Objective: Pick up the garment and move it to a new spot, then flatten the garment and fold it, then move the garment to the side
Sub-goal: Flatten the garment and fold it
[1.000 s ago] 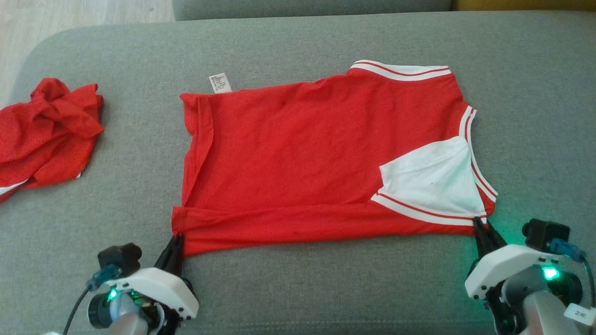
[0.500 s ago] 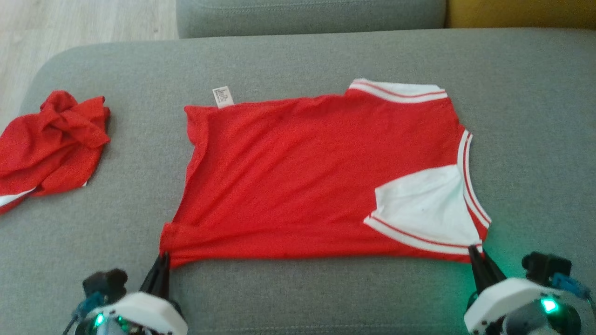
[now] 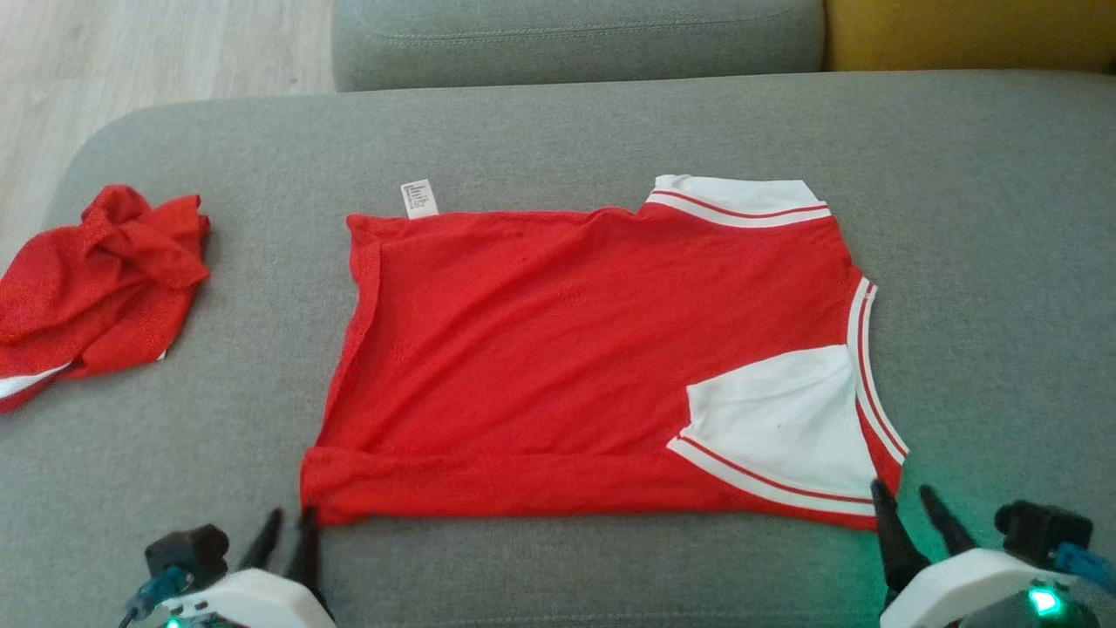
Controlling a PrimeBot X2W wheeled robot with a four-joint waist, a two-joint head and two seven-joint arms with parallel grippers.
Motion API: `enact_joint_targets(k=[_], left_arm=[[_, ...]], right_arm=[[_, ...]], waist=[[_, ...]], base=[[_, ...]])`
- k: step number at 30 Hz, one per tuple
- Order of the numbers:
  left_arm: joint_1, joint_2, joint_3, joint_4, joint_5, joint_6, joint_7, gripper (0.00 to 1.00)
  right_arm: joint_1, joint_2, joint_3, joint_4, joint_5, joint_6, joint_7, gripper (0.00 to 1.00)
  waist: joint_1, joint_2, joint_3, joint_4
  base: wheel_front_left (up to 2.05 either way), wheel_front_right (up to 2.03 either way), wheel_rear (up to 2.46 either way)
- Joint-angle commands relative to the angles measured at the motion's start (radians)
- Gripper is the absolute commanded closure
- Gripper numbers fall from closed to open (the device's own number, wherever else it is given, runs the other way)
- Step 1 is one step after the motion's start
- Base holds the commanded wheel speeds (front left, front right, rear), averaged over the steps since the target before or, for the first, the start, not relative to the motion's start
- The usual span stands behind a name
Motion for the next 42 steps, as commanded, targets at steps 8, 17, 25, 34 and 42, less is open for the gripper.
enact_joint_targets(k=[8,17,25,34,42], left_arm=[[-0.01,0.021,0.047,-0.143,0.036,0.057,-0.065,0.0],[-0.03,0.042,0.037,-0.371,0.117,0.122,-0.07,0.0],[-0.062,0.054,0.017,-0.398,0.135,0.134,-0.03,0.0],[-0.293,0.04,-0.025,-0.281,0.132,0.079,0.02,0.0],[-0.611,0.015,-0.033,-0.057,0.113,0.027,0.071,0.0]], right_arm=[[-0.081,-0.01,0.042,-0.159,-0.055,-0.001,-0.133,0.0],[-0.112,-0.012,0.099,-0.344,-0.128,-0.001,-0.141,0.0],[-0.107,-0.011,0.108,-0.38,-0.141,-0.001,-0.112,0.0],[-0.156,-0.011,0.105,-0.406,-0.152,-0.001,-0.099,0.0],[-0.213,-0.01,0.121,-0.412,-0.149,-0.001,-0.102,0.0]], waist=[[0.0,-0.0001,-0.006,-0.011],[0.0,-0.0001,-0.028,-0.006],[0.0,-0.0001,-0.01,-0.003],[0.0,-0.0001,0.096,-0.014],[0.0,-0.0001,0.233,-0.042]], base=[[0.0,0.0,0.0],[0.0,0.0,0.0],[0.0,0.0,0.0],[0.0,0.0,0.0],[0.0,0.0,0.0]])
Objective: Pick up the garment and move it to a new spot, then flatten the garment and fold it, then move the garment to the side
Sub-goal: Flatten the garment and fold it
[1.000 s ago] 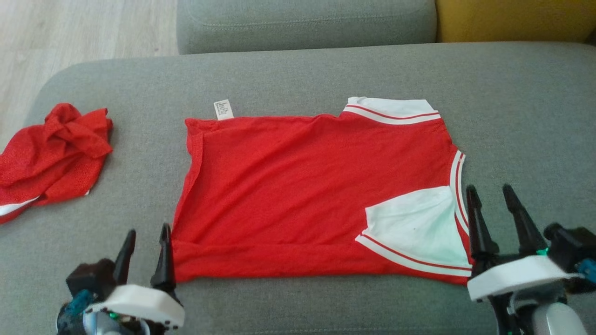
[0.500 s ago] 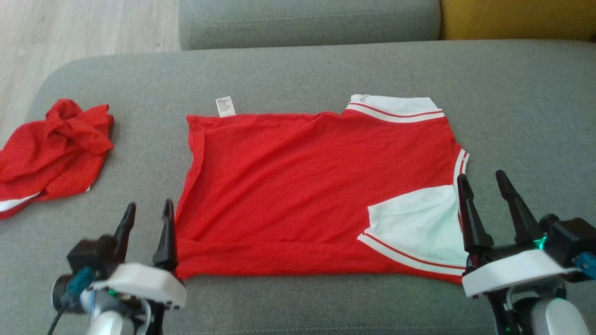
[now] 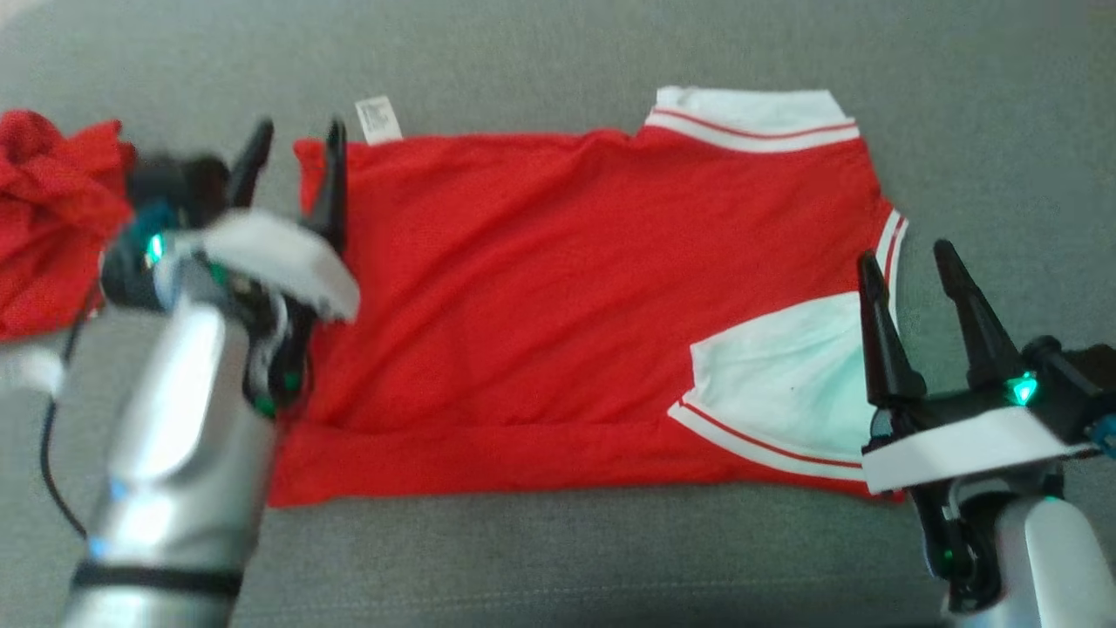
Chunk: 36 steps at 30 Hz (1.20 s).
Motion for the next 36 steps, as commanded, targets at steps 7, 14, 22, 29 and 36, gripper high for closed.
enact_joint_targets(k=[7,14,22,29,36], left_arm=[[-0.243,0.035,0.068,0.304,-0.04,-0.032,0.028,0.0],[-0.36,0.051,0.098,0.564,-0.091,-0.087,0.04,0.0],[-0.427,0.047,0.09,0.715,-0.122,-0.141,0.043,1.0],[-0.453,0.028,0.047,0.743,-0.107,-0.157,-0.049,1.0],[-0.477,-0.008,0.018,0.755,-0.108,-0.162,-0.129,1.0]], right_arm=[[-0.074,-0.008,0.059,-0.007,0.019,-0.001,-0.02,0.0],[-0.091,-0.008,0.076,0.026,0.042,-0.001,-0.036,0.0],[-0.106,-0.008,0.061,0.046,0.056,-0.001,-0.045,0.0],[-0.166,-0.008,0.005,0.066,0.051,-0.001,-0.043,0.0],[-0.378,-0.056,-0.066,0.221,0.064,-0.001,-0.024,0.0]], waist=[[-0.0001,0.0,0.123,-0.058],[-0.0001,0.0,0.162,-0.079],[-0.0001,0.0,0.173,-0.079],[-0.0001,0.0,0.149,-0.053],[-0.0001,0.0,0.139,-0.013]], base=[[0.0,0.0,0.0],[0.0,0.0,0.0],[0.0,0.0,0.0],[0.0,0.0,0.0],[0.0,0.0,0.0]])
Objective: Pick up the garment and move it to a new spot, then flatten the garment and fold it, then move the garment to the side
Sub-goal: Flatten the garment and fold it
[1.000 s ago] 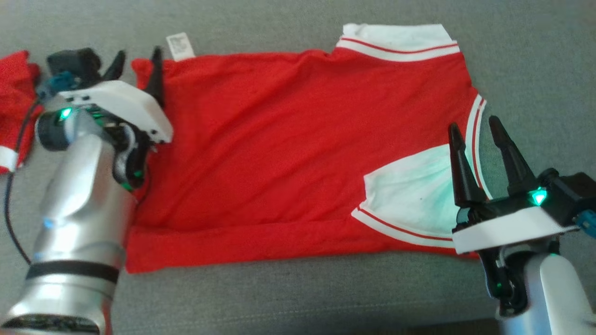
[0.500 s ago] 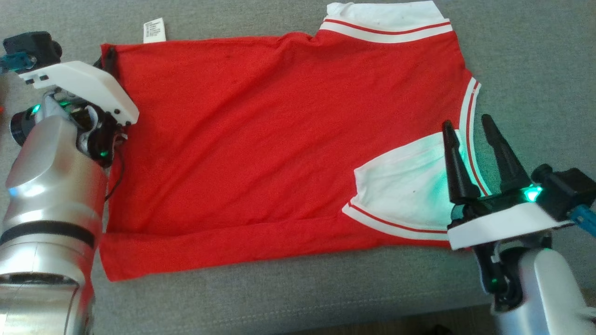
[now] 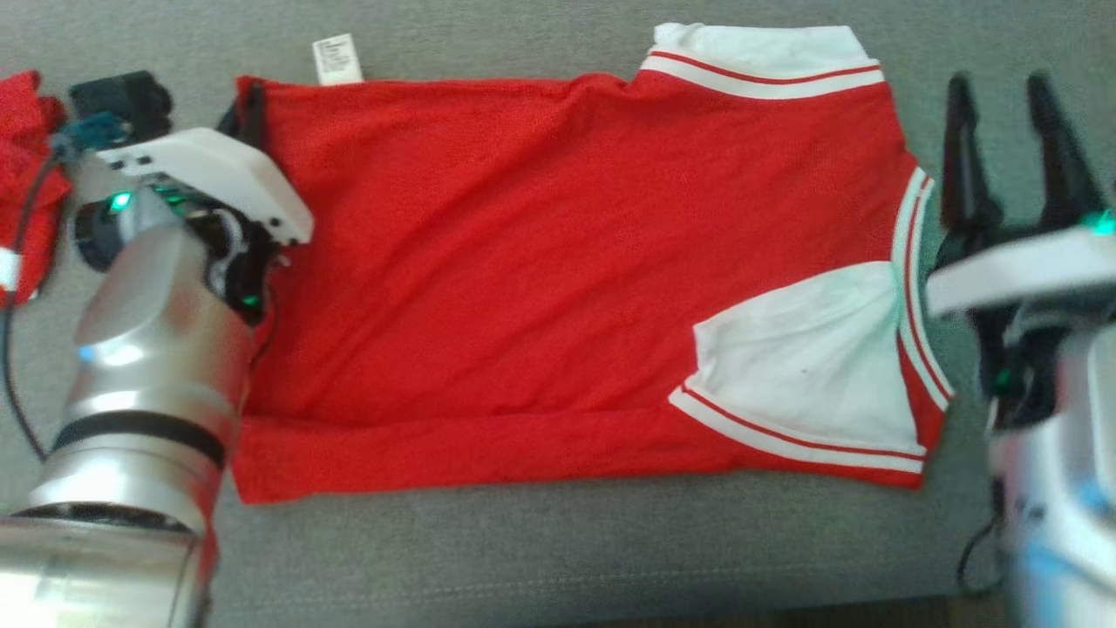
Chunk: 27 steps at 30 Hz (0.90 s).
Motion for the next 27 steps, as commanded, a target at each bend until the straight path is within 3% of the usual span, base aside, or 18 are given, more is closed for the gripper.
enact_joint_targets(k=[1,10,18,23,26,27], left_arm=[[-0.048,0.012,0.006,-0.017,0.004,-0.005,-0.022,1.0],[-0.084,-0.054,-0.055,-0.036,-0.008,-0.006,-0.051,1.0],[-0.088,-0.079,-0.124,-0.06,-0.055,-0.006,-0.062,1.0],[-0.083,-0.083,-0.157,-0.063,-0.091,-0.006,-0.065,1.0],[-0.082,-0.084,-0.172,-0.057,-0.114,-0.006,-0.067,1.0],[-0.082,-0.084,-0.175,-0.054,-0.119,-0.006,-0.068,1.0]], right_arm=[[-0.096,-0.032,0.006,0.038,0.014,-0.001,0.011,0.0],[-0.405,-0.116,0.035,0.413,0.043,-0.001,0.095,0.0],[-0.614,-0.146,0.114,0.783,-0.001,-0.001,0.297,0.0],[-0.649,-0.148,0.179,0.861,0.028,-0.001,0.395,0.0],[-0.638,-0.142,0.23,0.859,0.104,-0.001,0.472,0.0],[-0.633,-0.146,0.242,0.856,0.118,-0.001,0.487,0.55]], waist=[[-0.0001,0.0,0.001,0.027],[-0.0001,0.0,0.03,0.109],[-0.0001,0.0,0.048,0.152],[-0.0001,0.0,0.042,0.16],[-0.0001,0.0,0.034,0.155],[-0.0001,0.0,0.032,0.154]], base=[[0.0,0.0,0.0],[0.0,0.0,0.0],[0.0,0.0,0.0],[0.0,0.0,0.0],[0.0,0.0,0.0],[0.0,0.0,0.0]])
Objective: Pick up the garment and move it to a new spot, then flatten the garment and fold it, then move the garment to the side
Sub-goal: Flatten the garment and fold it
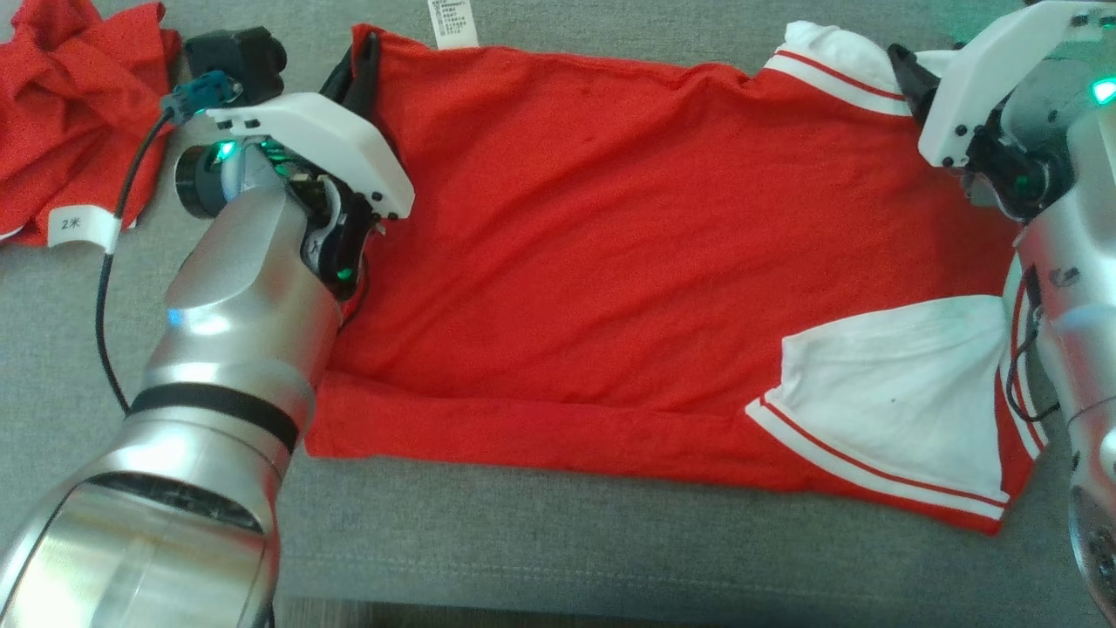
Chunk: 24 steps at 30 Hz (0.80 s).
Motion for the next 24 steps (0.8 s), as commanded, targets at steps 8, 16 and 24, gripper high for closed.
enact_joint_targets(k=[8,16,24], left_arm=[[-0.031,0.048,0.02,-0.045,-0.028,-0.006,-0.013,1.0],[0.055,0.094,0.118,-0.21,0.008,0.006,-0.014,1.0],[0.234,0.115,0.21,-0.361,0.05,0.005,-0.014,1.0]], right_arm=[[0.044,-0.024,0.018,-0.094,0.107,-0.001,-0.089,1.0],[0.099,-0.05,0.024,-0.209,0.186,-0.001,-0.215,1.0],[0.267,-0.066,0.039,-0.382,0.289,-0.001,-0.268,1.0]], waist=[[0.0,0.0,-0.018,-0.008],[0.0,0.0,-0.052,-0.018],[0.0,0.0,-0.094,-0.04]], base=[[0.0,0.0,0.0],[0.0,0.0,0.0],[0.0,0.0,0.0]])
